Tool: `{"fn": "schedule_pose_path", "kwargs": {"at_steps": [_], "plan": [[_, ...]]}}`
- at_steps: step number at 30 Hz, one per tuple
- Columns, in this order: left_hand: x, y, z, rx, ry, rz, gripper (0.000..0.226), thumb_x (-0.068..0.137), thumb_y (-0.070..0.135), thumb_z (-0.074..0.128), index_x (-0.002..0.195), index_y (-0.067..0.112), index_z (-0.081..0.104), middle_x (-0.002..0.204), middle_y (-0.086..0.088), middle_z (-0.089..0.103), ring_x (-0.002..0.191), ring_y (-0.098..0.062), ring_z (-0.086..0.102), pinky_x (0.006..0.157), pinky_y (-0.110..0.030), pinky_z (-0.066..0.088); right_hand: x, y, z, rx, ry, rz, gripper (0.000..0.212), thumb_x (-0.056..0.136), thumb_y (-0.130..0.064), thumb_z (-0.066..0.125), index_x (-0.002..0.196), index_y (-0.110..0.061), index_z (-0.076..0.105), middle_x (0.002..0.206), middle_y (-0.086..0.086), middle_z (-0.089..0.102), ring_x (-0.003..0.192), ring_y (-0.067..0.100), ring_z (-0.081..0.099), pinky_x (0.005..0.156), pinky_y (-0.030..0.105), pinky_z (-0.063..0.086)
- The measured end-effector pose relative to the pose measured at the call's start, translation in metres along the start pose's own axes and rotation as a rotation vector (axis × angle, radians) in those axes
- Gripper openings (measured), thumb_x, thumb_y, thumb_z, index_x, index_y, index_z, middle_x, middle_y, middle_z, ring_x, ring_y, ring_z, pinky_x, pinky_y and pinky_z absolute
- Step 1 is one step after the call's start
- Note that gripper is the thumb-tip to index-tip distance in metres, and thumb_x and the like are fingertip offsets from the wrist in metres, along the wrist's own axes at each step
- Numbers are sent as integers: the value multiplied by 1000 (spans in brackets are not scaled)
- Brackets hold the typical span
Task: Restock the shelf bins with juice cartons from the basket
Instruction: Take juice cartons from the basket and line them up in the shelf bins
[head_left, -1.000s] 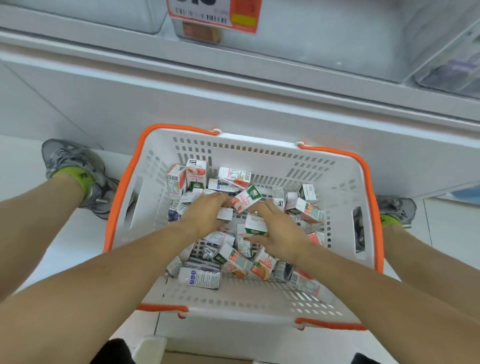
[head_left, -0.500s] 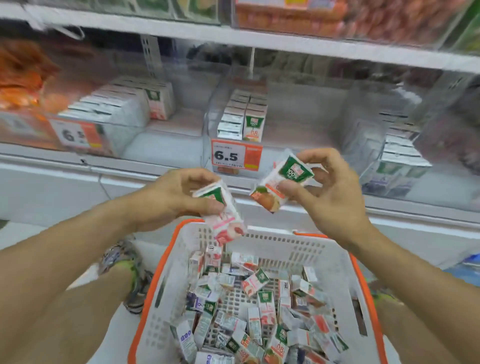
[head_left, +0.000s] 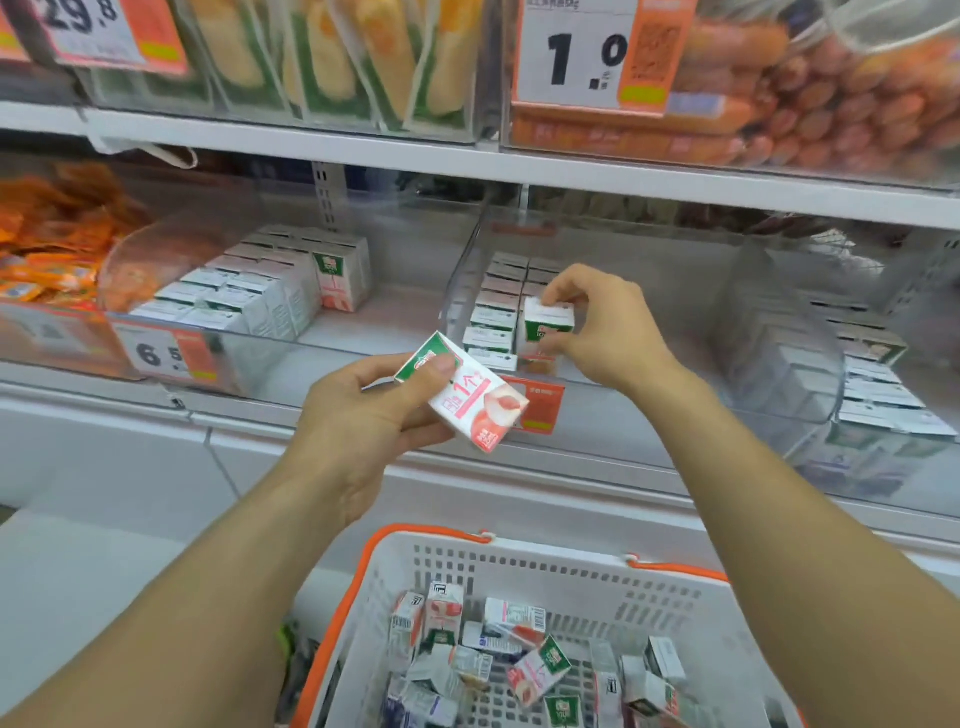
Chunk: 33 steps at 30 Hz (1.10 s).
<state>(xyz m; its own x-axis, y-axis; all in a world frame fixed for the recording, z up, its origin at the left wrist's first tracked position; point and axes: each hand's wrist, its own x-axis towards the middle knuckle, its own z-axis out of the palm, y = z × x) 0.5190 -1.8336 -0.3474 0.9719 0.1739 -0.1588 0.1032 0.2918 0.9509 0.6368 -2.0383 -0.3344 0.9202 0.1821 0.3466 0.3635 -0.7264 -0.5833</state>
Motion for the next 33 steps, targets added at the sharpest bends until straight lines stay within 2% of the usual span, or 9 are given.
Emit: {"fn": "schedule_pose_path", "kwargs": {"at_steps": [9,13,16,18,22,25,27,29,33], "plan": [[1,0,-4,-20,-26,8,58,60,23,81,113,5,66,93,-20,75,83,-28,74,70,-33,61,17,6,5,-309,-136,71,35,82,-28,79,114,-22,67,124,10,49,97,23,55,93,29,42],[-2,9,-8,-94,-49,13,73,57,25,81,122,2,57,90,-18,76,79,-24,74,68,-30,60,-3,-47,-19,-129,-37,-83,20,87,-19,71,106,-27,68,106,-1,57,90,14,61,84,27,47],[-6,21,-16,-167,-36,80,76,54,28,81,119,-3,59,88,-17,76,70,-21,72,60,-27,57,-31,-95,-28,327,-459,-142,31,85,-17,76,113,-26,65,102,4,65,82,21,68,72,38,60],[-8,29,-27,-57,20,205,65,51,30,82,107,3,63,86,-16,76,66,-21,73,57,-27,57,-41,-110,-19,329,-610,-167,49,81,-22,81,123,-32,58,106,6,64,87,29,69,76,47,60],[-6,41,-52,195,89,473,36,72,38,75,99,15,68,89,-2,77,83,-17,75,71,-29,59,-34,-131,11,238,-496,-261,52,73,-18,87,116,-30,59,99,-3,70,83,21,70,77,48,58],[28,37,-95,311,337,642,19,93,33,65,109,23,67,106,8,70,103,-8,65,90,-25,51,-12,-151,31,138,-319,-332,48,73,-16,84,109,-26,54,96,-8,69,82,12,69,74,37,58],[52,24,-125,533,470,682,32,90,18,67,122,21,63,123,2,62,116,-16,57,103,-28,44,13,-160,50,47,-162,-343,43,75,-13,80,104,-25,50,93,-7,67,79,14,67,70,37,55],[71,2,-140,697,435,660,43,84,19,73,126,17,62,136,-5,53,136,-20,40,115,-28,29,41,-165,76,-16,-71,-308,43,72,-12,77,101,-22,48,90,-1,67,79,20,65,67,39,53],[88,-20,-139,744,472,709,39,73,27,85,108,18,69,129,-7,55,143,-25,27,117,-39,24,102,-158,142,-121,-129,-114,57,68,-11,85,117,-15,54,114,12,65,99,28,63,74,27,46]]}}
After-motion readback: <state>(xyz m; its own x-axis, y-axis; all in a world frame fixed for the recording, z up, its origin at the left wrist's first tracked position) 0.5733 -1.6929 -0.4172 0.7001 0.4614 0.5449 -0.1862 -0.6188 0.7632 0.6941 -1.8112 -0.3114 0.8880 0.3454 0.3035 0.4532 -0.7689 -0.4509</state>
